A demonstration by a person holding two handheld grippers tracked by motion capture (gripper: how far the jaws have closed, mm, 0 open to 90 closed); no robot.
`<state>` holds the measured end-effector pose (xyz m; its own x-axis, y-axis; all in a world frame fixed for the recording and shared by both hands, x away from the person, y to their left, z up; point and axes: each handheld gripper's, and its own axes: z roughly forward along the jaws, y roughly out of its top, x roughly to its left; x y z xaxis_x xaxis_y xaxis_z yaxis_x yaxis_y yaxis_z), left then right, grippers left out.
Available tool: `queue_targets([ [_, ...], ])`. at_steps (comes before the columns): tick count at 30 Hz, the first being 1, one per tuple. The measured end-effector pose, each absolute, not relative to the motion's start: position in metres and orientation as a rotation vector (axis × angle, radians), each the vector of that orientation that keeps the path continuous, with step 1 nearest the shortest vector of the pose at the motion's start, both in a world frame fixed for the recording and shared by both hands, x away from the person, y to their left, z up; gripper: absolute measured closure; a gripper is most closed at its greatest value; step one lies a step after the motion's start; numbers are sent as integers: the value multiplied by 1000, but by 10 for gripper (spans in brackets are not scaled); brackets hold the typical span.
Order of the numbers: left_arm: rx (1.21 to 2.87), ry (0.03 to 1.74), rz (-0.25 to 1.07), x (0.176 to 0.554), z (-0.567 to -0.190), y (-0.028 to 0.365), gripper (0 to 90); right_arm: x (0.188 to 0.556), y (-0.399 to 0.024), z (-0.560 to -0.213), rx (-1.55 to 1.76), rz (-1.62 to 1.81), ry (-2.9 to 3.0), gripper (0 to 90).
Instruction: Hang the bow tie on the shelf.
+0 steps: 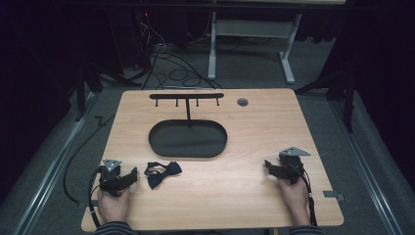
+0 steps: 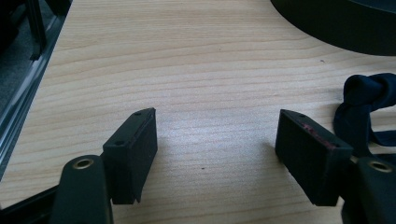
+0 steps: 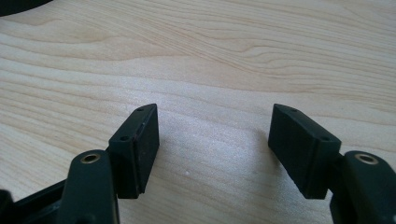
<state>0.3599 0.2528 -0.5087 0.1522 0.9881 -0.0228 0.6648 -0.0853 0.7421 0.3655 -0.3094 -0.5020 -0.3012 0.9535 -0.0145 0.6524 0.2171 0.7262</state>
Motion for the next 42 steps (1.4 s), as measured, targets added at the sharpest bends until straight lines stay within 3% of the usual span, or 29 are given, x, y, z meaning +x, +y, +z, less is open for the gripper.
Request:
queue_targets([
  [27, 1823, 1568, 661, 360, -509, 252, 270, 366, -309, -502, 1481, 864, 2036, 346],
  [31, 1795, 1584, 585, 359, -505, 258, 297, 366, -309, -502, 1481, 864, 2036, 346],
  [35, 1778, 1576, 575, 354, -502, 262, 346, 366, -309, -502, 1481, 864, 2036, 346],
  [42, 1778, 1564, 562, 342, -495, 260, 350, 366, -309, -502, 1479, 863, 2038, 344],
])
